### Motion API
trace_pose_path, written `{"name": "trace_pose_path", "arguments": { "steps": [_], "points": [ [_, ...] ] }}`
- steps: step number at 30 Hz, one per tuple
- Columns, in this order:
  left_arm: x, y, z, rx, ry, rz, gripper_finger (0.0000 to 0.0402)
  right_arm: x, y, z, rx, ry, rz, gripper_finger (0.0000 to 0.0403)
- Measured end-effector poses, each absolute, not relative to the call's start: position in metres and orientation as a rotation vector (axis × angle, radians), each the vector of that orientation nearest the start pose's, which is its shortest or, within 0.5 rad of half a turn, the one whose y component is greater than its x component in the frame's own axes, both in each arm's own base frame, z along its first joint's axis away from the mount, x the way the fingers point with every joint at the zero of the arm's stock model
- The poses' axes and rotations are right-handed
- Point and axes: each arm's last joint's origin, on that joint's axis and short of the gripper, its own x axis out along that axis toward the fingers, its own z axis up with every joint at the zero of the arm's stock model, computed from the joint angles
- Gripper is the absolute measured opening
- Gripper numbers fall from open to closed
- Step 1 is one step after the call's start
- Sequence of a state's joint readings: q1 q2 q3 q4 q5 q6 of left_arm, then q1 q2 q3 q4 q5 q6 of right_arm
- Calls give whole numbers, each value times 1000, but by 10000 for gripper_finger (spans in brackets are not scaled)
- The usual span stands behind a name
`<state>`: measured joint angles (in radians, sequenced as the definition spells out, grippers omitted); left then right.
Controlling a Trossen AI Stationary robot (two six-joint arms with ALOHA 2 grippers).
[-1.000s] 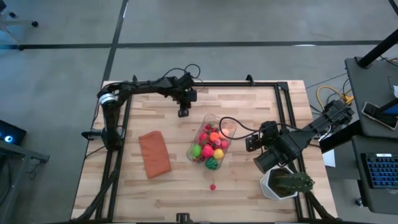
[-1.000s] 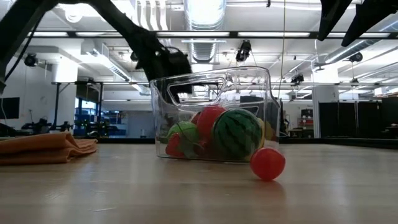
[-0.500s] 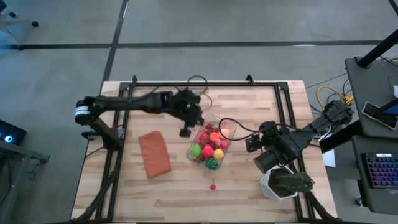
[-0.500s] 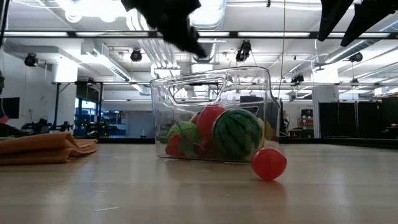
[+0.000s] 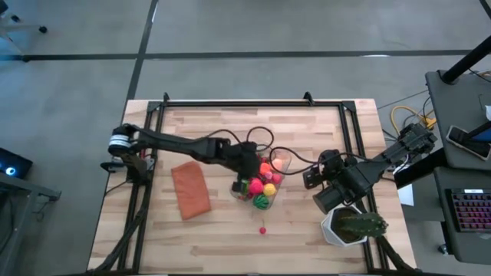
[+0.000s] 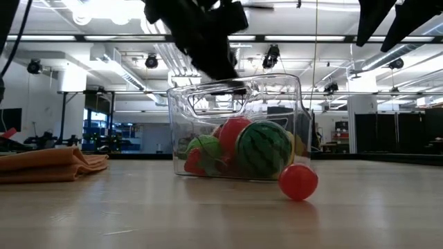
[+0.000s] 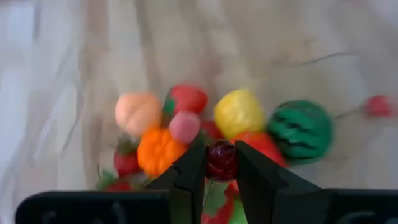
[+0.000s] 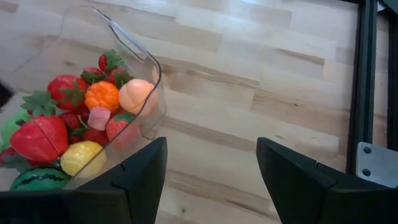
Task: Pick and placing Produce into tupperware
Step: Put the red cherry into the transparent bin
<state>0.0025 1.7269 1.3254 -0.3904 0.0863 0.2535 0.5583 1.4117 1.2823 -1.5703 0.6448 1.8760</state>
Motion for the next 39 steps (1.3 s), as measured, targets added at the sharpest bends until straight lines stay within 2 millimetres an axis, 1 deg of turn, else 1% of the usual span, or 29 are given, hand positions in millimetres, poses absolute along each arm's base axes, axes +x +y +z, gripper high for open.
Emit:
{"name": "trace_pose_path", "arguments": {
  "steps": [4,7,11,16,19,21,25,28,32,34,35,39],
  "points": [
    [385,1,235,140,844,-45,62,193,101,301,608,795,-1125,240],
    [388,3,226,86,868,-14,84,193,101,301,612,819,-1122,240],
    [391,2,218,39,889,16,141,193,101,301,615,831,-1121,240],
    [389,3,222,99,880,122,222,192,102,301,606,846,-1114,240],
    [384,6,232,132,873,194,258,193,102,301,604,848,-1111,240],
    [378,5,242,131,863,199,274,193,103,301,596,853,-1097,240],
    [361,-1,271,120,810,186,287,193,108,301,562,857,-1034,240],
    [344,-7,295,79,761,186,288,200,116,304,542,822,-889,240],
    [319,-13,321,8,720,190,288,224,133,306,508,804,-600,240],
    [307,-16,330,-30,706,194,288,236,141,300,467,827,-484,240],
    [301,-18,333,-49,705,194,288,240,144,295,442,852,-453,240],
    [274,-26,340,-116,703,186,288,251,153,267,384,958,-463,240]
  ]
}}
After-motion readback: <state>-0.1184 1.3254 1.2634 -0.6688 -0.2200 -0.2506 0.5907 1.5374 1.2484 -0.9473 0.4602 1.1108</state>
